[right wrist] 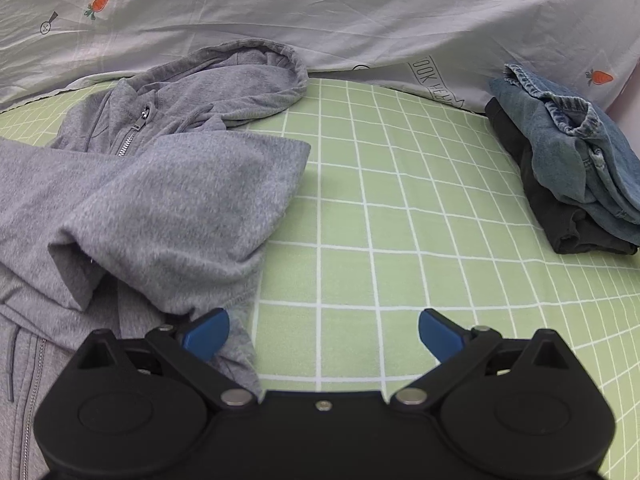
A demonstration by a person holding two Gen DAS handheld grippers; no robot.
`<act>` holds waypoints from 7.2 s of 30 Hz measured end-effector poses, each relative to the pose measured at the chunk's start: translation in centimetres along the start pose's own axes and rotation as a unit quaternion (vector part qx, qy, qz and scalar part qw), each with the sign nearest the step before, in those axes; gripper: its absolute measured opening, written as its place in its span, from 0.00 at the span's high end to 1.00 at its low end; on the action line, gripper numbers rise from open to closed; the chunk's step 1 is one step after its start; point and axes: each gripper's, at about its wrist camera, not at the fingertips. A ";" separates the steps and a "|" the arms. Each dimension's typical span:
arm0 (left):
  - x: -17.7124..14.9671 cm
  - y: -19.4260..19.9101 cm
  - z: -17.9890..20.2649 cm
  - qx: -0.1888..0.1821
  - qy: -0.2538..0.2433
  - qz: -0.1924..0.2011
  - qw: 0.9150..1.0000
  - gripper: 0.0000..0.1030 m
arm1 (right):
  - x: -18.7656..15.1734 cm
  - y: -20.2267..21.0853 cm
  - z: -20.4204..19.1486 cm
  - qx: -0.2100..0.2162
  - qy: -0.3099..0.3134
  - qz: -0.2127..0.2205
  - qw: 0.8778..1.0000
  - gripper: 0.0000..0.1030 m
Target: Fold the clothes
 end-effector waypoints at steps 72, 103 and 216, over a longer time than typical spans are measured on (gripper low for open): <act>-4.3 -9.0 -8.1 -0.038 0.128 -0.095 0.986 0.89 | 0.7 -1.4 -0.7 -0.035 -0.050 -0.060 0.996 0.00; -6.0 -5.4 3.1 -0.167 -0.023 -0.152 0.974 0.58 | 2.9 1.2 0.7 -0.032 -0.061 -0.017 0.997 0.00; -0.5 -11.2 9.5 -0.063 -0.186 -0.171 0.965 0.19 | 13.6 -9.1 2.5 0.057 -0.114 0.052 0.991 0.00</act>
Point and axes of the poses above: each gripper's, at about its wrist camera, not at the fingertips, and y roughly against the way its jaws point, z to its right, x to its top, and after that the axes turned 3 degrees about x, right-handed
